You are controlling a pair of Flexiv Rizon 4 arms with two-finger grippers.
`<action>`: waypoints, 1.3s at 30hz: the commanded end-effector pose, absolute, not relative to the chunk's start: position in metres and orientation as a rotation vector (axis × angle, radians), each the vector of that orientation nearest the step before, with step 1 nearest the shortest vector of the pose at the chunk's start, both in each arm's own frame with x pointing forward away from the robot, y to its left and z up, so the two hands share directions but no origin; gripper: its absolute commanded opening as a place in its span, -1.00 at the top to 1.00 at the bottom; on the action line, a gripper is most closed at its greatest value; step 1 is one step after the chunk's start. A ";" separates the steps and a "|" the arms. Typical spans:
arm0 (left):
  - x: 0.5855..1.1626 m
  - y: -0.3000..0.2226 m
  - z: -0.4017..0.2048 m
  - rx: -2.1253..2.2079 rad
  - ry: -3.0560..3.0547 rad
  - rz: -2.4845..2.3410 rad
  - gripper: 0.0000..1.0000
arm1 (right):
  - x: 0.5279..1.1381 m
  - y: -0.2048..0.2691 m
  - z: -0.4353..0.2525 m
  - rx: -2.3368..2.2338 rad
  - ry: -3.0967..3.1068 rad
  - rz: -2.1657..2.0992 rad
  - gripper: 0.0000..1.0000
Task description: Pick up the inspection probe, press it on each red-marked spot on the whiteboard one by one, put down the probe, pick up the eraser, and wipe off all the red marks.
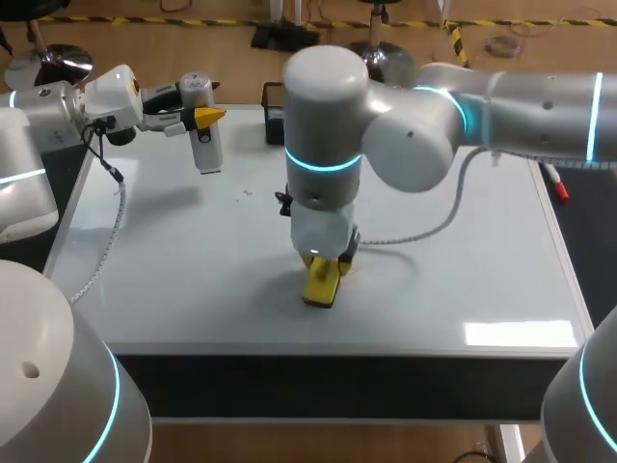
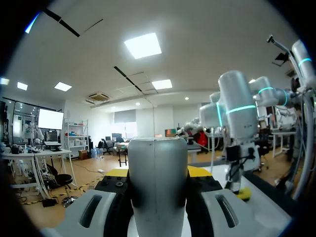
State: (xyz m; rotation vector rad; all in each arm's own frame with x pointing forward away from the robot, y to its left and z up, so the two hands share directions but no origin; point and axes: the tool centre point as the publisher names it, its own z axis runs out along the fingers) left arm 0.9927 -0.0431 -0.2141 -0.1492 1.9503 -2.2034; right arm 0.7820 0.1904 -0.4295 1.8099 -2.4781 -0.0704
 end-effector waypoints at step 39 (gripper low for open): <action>0.992 -0.043 -0.214 -0.149 1.945 -2.203 1.00 | 0.777 0.120 -0.447 1.596 -2.552 -0.075 1.00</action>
